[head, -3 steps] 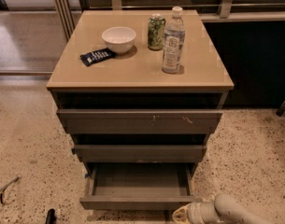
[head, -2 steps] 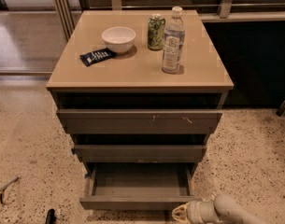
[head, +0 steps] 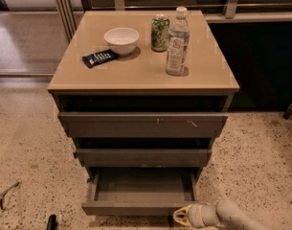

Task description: Close bottom drawer

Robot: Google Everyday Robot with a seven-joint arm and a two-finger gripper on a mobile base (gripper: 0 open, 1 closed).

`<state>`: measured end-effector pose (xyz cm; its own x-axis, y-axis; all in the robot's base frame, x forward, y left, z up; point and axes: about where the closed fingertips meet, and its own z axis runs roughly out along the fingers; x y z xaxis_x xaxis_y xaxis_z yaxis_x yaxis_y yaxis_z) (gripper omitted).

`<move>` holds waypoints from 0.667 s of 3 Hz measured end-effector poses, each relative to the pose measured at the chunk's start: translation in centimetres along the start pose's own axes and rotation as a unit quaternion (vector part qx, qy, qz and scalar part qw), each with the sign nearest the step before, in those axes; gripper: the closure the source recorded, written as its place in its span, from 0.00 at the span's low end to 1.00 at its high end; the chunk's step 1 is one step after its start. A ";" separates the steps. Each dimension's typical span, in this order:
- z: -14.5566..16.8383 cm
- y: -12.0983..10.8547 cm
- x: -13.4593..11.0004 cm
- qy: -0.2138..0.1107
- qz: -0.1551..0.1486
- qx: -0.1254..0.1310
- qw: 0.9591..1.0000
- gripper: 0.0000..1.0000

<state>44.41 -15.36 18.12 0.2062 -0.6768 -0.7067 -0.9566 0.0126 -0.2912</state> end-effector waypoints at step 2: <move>1.7 -2.5 0.0 -0.015 -0.009 0.050 0.999 1.00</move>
Offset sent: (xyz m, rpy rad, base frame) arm 0.0389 0.0093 -0.0010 0.0554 -0.1187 -0.0769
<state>47.15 -14.20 17.75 0.2314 -0.6558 -0.7186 -0.9271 0.0751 -0.3671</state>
